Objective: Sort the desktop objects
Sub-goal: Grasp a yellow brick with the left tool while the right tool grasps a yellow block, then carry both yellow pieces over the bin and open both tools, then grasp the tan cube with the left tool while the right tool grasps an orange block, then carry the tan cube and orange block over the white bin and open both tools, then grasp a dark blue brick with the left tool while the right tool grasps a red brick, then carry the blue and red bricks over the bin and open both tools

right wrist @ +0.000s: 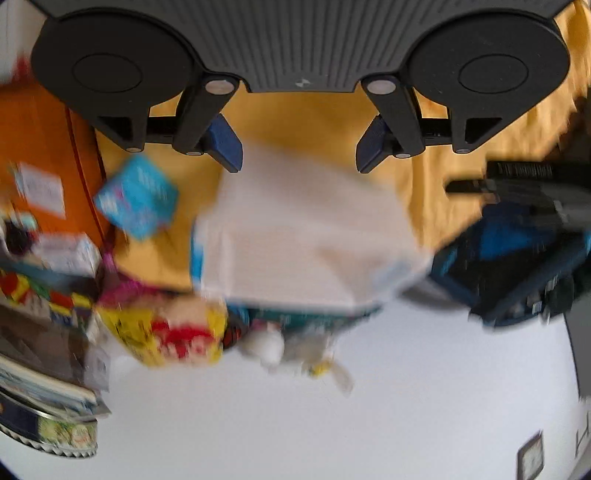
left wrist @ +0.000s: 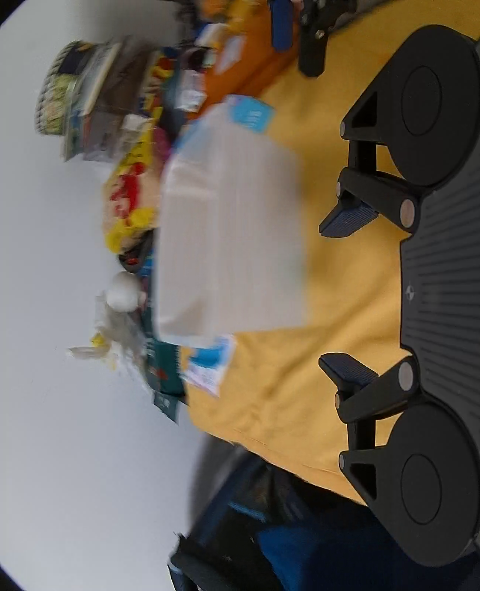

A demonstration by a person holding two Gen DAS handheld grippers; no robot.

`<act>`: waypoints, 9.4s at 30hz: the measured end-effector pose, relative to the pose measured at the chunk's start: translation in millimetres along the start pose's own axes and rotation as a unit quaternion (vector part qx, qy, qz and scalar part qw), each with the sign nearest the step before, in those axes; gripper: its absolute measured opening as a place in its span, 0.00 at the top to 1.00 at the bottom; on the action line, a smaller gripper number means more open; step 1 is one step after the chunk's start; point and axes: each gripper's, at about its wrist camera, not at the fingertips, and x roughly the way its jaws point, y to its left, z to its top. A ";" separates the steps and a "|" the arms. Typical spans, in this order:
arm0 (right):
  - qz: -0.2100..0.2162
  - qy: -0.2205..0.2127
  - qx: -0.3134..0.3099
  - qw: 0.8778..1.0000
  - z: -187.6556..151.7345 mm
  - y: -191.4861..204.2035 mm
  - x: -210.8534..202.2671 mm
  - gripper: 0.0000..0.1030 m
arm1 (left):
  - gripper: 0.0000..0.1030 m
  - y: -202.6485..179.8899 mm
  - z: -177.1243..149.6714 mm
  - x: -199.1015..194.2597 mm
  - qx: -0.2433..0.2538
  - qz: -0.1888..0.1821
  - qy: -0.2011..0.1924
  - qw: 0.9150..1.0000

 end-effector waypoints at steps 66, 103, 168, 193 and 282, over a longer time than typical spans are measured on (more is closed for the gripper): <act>0.002 -0.004 0.092 0.996 142.1 -67.8 82.9 0.72 | 0.76 -2.7 155.2 68.4 -0.026 -0.035 -0.016 0.999; -0.054 0.068 0.055 0.995 -84.3 -54.6 3.1 0.46 | 0.40 -68.3 -84.0 -40.3 0.034 -0.099 0.046 0.993; 0.006 -0.012 0.077 0.997 -16.8 -44.9 -16.0 0.82 | 0.69 -23.6 -15.3 -35.0 -0.034 -0.057 -0.012 0.998; -0.006 0.002 0.057 0.998 131.1 -60.4 102.6 0.38 | 0.45 0.8 145.2 79.2 -0.037 -0.010 -0.019 0.999; -0.018 -0.005 0.076 0.997 132.3 -64.8 98.8 0.36 | 0.43 8.3 158.5 91.3 -0.011 0.002 -0.012 1.000</act>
